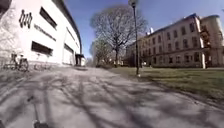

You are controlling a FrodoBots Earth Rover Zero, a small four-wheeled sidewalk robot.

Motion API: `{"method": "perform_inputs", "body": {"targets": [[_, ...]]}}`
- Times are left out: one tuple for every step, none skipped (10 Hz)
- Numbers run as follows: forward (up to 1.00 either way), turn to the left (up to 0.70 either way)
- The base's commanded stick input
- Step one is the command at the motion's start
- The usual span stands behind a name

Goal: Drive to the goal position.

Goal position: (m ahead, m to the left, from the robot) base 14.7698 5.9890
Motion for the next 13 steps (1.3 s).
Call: {"method": "perform_inputs", "body": {"targets": [[1.00, 0.00], [1.00, 0.00], [1.00, 0.00], [1.00, 0.00], [1.00, 0.00], [1.00, 0.00], [1.00, 0.00], [1.00, 0.00], [1.00, 0.00], [1.00, 0.00], [1.00, 0.00], [1.00, 0.00], [1.00, 0.00]]}}
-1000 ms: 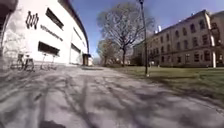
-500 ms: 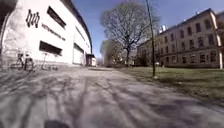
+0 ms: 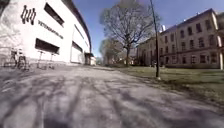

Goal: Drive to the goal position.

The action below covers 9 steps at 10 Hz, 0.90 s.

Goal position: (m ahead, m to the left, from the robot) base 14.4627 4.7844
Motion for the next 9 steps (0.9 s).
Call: {"method": "perform_inputs", "body": {"targets": [[1.00, 0.00], [1.00, 0.00], [1.00, 0.00], [1.00, 0.00], [1.00, 0.00], [1.00, 0.00], [1.00, 0.00], [1.00, 0.00], [1.00, 0.00]]}}
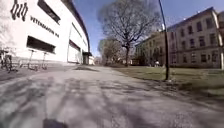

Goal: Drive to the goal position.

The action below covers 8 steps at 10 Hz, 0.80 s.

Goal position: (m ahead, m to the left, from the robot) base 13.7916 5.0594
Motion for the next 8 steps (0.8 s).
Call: {"method": "perform_inputs", "body": {"targets": [[1.00, 0.00], [1.00, 0.00], [1.00, 0.04], [1.00, 0.20], [1.00, 0.37], [1.00, 0.40], [1.00, 0.40], [1.00, 0.40]]}}
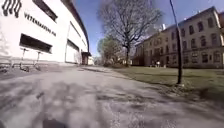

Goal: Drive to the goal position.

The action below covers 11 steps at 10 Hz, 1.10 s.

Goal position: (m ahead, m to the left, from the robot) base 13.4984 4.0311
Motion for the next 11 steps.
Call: {"method": "perform_inputs", "body": {"targets": [[1.00, 0.15], [1.00, 0.00], [1.00, 0.00], [1.00, 0.00], [1.00, 0.00], [1.00, 0.00], [1.00, 0.00], [1.00, 0.00], [1.00, 0.00], [1.00, 0.00], [1.00, 0.00]]}}
